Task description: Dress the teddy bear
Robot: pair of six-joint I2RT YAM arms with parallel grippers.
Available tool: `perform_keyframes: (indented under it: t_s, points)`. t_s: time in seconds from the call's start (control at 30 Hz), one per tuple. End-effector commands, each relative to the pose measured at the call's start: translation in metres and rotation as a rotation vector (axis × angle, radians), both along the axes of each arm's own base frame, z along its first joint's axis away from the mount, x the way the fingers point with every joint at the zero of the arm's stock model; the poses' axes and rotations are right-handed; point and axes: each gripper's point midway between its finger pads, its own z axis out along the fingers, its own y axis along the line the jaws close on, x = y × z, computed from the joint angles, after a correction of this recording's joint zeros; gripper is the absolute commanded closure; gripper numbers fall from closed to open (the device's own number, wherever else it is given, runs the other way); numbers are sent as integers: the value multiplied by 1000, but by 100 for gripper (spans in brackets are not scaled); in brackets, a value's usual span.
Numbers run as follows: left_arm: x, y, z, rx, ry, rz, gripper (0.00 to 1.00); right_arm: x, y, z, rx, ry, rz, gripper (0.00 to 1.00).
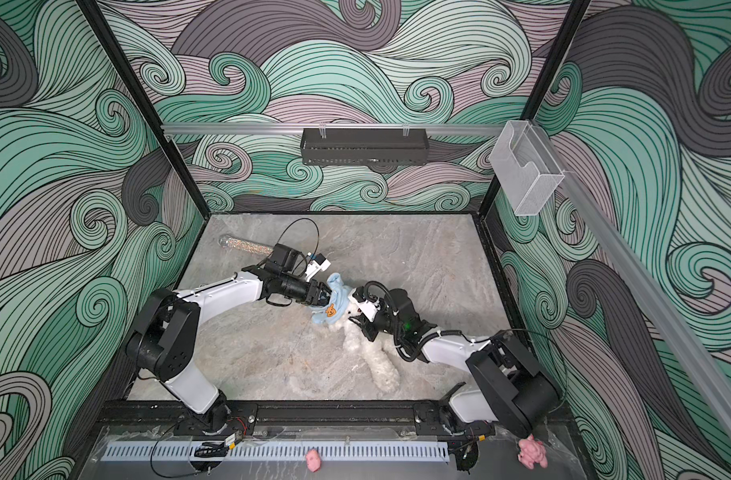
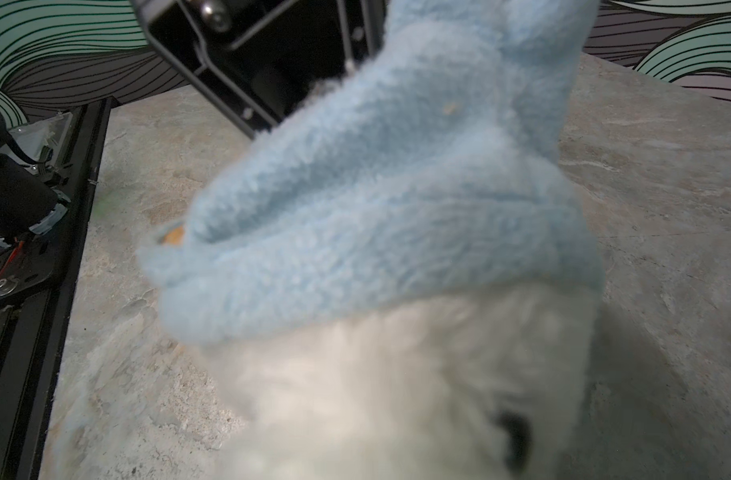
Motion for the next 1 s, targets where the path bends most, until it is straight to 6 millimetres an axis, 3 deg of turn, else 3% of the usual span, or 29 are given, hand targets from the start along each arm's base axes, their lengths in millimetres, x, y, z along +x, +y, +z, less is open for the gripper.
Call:
perform_keyframes:
  t_s: [0.0,0.17,0.53,0.8,0.97]
  points:
    - [-18,-12,8,-70,7,-74,44,7,7,21,-1,-133,29,93]
    - [-21,-7,17,-91,-35,-56,44,6,5,20,1,-148,25,93]
    - [0,32,-2,37,-86,99,38,3,2,21,7,-145,23,94]
    - [-6,34,-18,66,-76,68,37,2,6,24,31,-134,36,94]
    - [-12,11,-4,5,-112,-8,39,1,11,25,51,-118,56,94]
